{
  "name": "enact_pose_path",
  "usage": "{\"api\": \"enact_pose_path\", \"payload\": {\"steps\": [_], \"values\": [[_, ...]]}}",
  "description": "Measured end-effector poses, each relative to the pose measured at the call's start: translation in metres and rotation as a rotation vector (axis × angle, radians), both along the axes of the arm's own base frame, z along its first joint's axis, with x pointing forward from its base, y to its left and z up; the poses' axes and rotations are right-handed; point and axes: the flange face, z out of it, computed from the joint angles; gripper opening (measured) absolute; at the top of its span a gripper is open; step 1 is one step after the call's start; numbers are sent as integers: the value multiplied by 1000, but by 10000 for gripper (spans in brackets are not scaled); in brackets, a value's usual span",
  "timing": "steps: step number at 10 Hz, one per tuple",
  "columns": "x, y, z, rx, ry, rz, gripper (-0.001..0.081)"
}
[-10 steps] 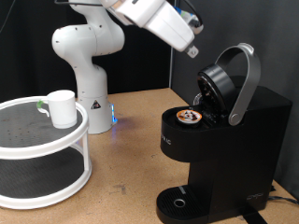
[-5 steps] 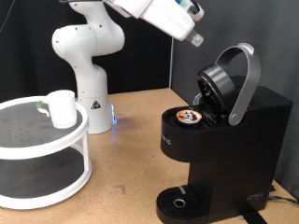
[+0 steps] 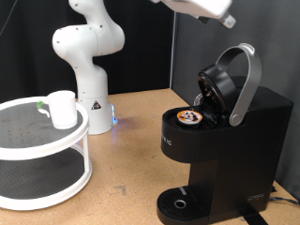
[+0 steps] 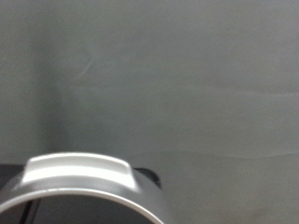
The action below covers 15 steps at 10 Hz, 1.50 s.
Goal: Make a cup of coffee with the keurig machine
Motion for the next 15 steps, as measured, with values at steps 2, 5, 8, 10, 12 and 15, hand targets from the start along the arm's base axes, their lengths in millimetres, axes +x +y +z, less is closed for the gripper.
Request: {"api": "enact_pose_path", "payload": {"steps": [2, 5, 8, 10, 12, 15], "values": [[1, 33, 10, -40, -4, 23, 800], [2, 69, 23, -43, 8, 37, 800], [0, 88, 23, -63, 34, 42, 800], [0, 91, 22, -74, 37, 37, 800], [-1, 96, 21, -68, 33, 50, 800], [-3, 128, 13, -83, 29, 87, 800]]}}
